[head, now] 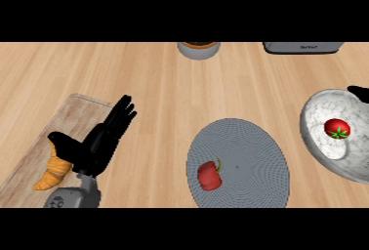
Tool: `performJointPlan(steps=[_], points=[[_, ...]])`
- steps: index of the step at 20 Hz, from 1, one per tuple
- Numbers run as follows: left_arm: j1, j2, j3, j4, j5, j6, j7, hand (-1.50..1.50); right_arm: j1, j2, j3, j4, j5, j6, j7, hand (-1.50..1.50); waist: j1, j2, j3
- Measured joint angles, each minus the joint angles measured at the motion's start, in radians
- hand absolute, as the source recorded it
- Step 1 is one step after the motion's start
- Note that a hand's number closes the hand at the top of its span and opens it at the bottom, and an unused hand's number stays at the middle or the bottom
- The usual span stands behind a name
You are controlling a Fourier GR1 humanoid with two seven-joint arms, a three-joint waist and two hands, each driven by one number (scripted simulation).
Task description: Pick the tomato from the placemat and place it in the bowl
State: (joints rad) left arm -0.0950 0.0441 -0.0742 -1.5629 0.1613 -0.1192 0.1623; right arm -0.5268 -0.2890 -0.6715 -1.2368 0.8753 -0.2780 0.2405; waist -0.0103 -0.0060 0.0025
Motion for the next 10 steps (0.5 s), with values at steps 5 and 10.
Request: performJointPlan(steps=[5,10], points=[[0.003,0.004,0.016,0.003,0.008,0.003,0.001,0.0,0.091,0.114,-0.01,-0.245,-0.178,-0.021,-0.132,-1.5,-0.02,-0.006,-0.002],[0.023,0.009,0.023,-0.022,0.012,0.006,0.006,0.0,0.283,0.23,0.034,-0.574,-0.332,0.015,-0.172,-1.5,-0.036,-0.012,-0.003]])
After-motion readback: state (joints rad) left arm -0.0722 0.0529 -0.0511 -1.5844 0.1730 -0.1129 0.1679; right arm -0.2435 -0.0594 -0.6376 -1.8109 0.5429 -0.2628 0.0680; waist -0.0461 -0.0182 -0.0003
